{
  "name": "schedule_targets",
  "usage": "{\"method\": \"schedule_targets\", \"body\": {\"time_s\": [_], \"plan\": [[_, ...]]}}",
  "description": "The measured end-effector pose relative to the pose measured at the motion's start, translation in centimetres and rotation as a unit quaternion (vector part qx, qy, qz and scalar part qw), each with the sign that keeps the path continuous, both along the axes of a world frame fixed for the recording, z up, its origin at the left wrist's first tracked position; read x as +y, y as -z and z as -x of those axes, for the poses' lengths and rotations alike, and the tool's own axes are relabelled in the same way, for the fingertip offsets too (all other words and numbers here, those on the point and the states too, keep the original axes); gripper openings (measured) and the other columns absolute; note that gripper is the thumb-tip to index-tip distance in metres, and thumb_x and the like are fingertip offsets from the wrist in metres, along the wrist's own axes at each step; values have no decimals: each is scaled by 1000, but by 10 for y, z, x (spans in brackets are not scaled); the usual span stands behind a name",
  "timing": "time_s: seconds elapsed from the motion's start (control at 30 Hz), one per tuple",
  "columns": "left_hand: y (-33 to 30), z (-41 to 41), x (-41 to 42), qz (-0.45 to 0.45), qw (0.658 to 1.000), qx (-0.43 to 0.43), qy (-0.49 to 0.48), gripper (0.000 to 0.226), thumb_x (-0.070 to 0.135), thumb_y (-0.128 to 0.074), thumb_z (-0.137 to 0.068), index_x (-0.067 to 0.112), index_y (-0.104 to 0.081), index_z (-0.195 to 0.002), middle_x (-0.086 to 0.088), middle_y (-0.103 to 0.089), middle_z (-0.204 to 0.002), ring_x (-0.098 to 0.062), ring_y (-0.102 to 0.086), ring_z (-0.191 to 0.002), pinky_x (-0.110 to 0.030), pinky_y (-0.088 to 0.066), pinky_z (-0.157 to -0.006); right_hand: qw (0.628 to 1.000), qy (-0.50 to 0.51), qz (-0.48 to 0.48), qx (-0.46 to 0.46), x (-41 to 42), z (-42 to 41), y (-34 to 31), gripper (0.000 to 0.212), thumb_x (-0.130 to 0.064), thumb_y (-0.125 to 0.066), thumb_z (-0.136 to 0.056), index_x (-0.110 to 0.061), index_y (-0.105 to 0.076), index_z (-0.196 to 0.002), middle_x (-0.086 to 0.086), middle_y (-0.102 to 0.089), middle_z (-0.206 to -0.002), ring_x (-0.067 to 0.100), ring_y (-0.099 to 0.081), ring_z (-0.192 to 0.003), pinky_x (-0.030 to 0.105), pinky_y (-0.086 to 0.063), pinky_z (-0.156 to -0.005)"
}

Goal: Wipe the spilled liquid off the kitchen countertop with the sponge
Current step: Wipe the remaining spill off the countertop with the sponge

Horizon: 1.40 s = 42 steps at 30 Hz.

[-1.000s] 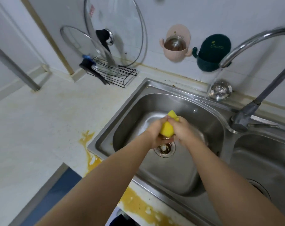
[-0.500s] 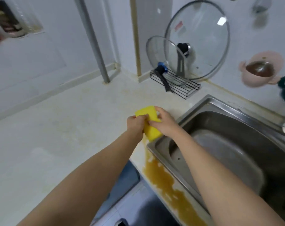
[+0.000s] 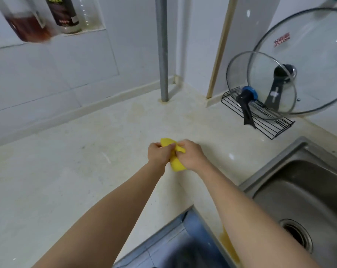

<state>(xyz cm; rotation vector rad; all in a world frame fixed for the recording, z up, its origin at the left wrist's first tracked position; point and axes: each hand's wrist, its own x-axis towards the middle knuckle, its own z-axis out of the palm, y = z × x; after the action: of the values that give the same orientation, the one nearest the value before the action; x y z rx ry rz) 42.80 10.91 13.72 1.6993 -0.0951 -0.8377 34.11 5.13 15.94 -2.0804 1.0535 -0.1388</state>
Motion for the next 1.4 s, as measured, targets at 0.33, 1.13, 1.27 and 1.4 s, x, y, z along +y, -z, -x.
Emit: {"method": "schedule_targets", "body": {"time_s": [0.33,1.13,1.27,1.4], "plan": [[12,-18,-90,-83,985,-110,105,40,20,-44,-97,10,-45,-136,-13,-54,-133,-32,-51,-122,-39,-41,-104,983,100,149,43,-88,-14,29,42,-24,-49,-91,-13,-44,-131,16,-33,-144,29,-30,-132,31,-26,-103],[61,-79,-108,-387,789,-374,296,80,71,-32,-86,33,-2,-150,2,11,-159,-22,11,-146,-40,2,-118,975,31,220,19,-196,-82,87,40,-2,-45,-89,-5,-52,-128,11,-44,-142,26,-40,-130,26,-27,-107],[59,-78,-107,-383,794,-375,286,72,56,-40,-92,34,-4,-151,3,8,-160,-19,9,-147,-38,0,-118,979,-140,147,-20,-147,-114,85,47,-2,-46,-85,-5,-48,-132,10,-43,-143,22,-38,-133,22,-21,-111],[50,-86,-102,-366,803,-362,302,77,56,-47,-89,29,-10,-150,-1,7,-160,-20,4,-147,-38,-9,-118,979,-93,176,-31,-165,-98,89,51,7,-45,-81,-5,-49,-131,12,-47,-139,24,-41,-131,20,-21,-110]]}}
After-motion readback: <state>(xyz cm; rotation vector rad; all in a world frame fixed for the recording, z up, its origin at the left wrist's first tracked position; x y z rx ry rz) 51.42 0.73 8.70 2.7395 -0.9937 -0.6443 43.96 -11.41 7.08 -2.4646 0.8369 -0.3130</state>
